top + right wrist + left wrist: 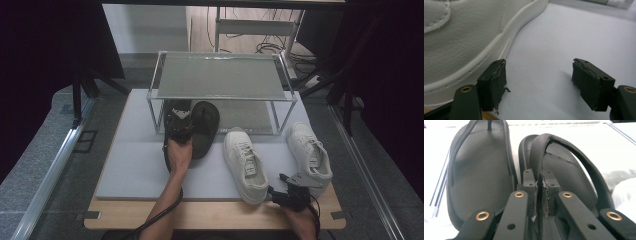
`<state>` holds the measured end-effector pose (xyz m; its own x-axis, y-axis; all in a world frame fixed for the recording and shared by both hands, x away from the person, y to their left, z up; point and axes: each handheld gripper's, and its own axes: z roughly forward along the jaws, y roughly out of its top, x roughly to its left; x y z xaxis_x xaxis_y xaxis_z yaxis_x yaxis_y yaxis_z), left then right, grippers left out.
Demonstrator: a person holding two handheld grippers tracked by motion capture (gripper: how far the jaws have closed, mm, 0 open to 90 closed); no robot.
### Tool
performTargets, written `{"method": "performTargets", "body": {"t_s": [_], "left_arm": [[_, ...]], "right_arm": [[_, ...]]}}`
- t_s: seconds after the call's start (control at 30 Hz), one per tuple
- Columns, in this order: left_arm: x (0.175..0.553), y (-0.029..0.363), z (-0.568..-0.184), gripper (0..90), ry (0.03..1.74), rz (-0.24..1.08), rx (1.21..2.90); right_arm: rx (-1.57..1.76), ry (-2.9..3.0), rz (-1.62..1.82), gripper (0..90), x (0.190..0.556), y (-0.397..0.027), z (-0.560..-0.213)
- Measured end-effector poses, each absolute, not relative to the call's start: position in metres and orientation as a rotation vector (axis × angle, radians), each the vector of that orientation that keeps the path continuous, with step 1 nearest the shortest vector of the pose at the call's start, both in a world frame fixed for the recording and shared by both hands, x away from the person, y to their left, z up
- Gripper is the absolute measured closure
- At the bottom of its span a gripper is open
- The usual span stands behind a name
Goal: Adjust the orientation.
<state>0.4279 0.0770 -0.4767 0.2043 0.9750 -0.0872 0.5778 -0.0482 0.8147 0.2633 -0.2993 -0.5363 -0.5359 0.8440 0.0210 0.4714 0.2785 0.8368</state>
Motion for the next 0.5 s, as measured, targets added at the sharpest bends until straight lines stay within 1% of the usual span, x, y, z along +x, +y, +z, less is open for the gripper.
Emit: {"method": "performTargets", "body": {"t_s": [0.17, 0.37, 0.5], "left_arm": [[0.430, 0.079, -0.483, 82.2, 1.467, 0.642, 1.742], [0.419, 0.087, -0.474, 79.0, 1.396, 0.618, 1.724], [0.406, 0.092, -0.466, 76.0, 1.326, 0.554, 1.746]], "right_arm": [[1.182, 2.125, 1.163, 27.5, 0.263, -0.299, -0.536], [1.181, 2.125, 1.165, 27.5, 0.263, -0.299, -0.536], [1.180, 2.125, 1.165, 27.5, 0.263, -0.299, -0.536]]}}
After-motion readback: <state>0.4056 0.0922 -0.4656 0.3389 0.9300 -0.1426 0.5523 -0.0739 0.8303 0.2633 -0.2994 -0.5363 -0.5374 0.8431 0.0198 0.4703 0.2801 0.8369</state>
